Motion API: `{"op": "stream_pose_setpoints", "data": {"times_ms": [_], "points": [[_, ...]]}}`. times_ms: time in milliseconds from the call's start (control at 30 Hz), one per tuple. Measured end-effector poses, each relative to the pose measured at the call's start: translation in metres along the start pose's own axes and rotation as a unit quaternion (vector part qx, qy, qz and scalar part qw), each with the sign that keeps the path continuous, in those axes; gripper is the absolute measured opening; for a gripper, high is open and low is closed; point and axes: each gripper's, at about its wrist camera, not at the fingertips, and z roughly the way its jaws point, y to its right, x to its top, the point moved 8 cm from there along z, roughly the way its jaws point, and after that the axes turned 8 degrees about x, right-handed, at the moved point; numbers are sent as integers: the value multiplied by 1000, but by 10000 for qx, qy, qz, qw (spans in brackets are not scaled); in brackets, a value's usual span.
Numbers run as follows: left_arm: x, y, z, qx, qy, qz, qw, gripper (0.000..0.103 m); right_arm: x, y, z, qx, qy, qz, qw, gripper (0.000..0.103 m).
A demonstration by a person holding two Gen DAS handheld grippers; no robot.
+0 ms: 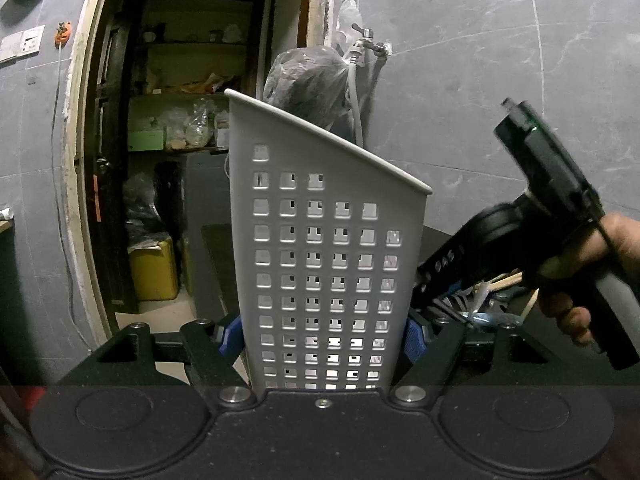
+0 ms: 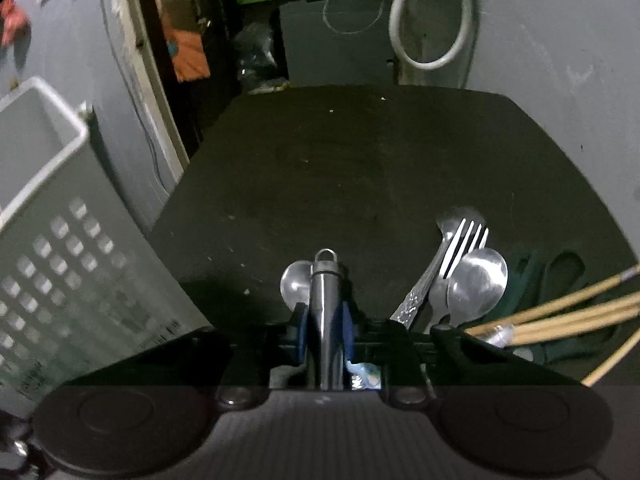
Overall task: Organize utensils
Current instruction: 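Lift the dark-handled utensil over the basket and open the right tool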
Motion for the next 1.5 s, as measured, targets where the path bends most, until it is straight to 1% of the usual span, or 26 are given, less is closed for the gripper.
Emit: {"op": "stream_pose_setpoints", "data": {"times_ms": [67, 167, 233, 333, 433, 533, 633, 733, 867, 1033, 1167, 1267, 1333, 1367, 1433, 1500], "points": [[0, 0, -1, -14, -4, 3, 10000, 75, 2, 5, -7, 146, 152, 164, 9996, 20], [0, 1, -4, -23, -13, -4, 10000, 75, 3, 11, -24, 338, 507, 296, 9977, 20], [0, 2, -6, -20, -21, 11, 10000, 75, 1, 15, -39, 472, 804, 345, 9950, 20], [0, 6, -10, -13, -20, 54, 10000, 75, -8, 19, -64, 673, 1371, 340, 9877, 20], [0, 12, -15, -24, -39, 71, 10000, 75, -18, 13, -91, 852, 2011, 190, 9757, 20], [-2, 18, -21, -27, -53, 71, 10000, 75, -29, 8, -119, 997, 2651, 8, 9590, 20], [-3, 21, -27, -26, -72, 56, 10000, 75, -46, 2, -141, 1011, 3107, -82, 9451, 20], [-5, 24, -34, -33, -88, 46, 9999, 75, -57, 0, -152, 910, 3386, -161, 9364, 20], [-10, 29, -49, -31, -72, 2, 10000, 75, -69, -8, -169, 825, 3515, -204, 9323, 20], [-14, 32, -62, -29, -58, -38, 10000, 75, -77, -14, -190, 737, 3783, -216, 9225, 20], [-17, 34, -69, -43, -55, -35, 10000, 75, -76, -19, -207, 640, 3947, -252, 9163, 20], [-18, 35, -71, -40, -53, -40, 10000, 75, -66, -31, -233, 702, 4248, -386, 9017, 20], [-18, 36, -72, -39, -54, -38, 10000, 75, -53, -43, -253, 776, 4502, -575, 8877, 20], [-18, 36, -72, -42, -54, -41, 10000, 75, -45, -52, -264, 825, 4659, -729, 8779, 20], [-17, 36, -72, -41, -53, -37, 10000, 75, -31, -70, -278, 893, 4872, -1024, 8627, 20], [-18, 37, -75, -47, -48, -18, 10000, 75, -21, -88, -285, 1011, 4984, -1255, 8518, 20]]}}
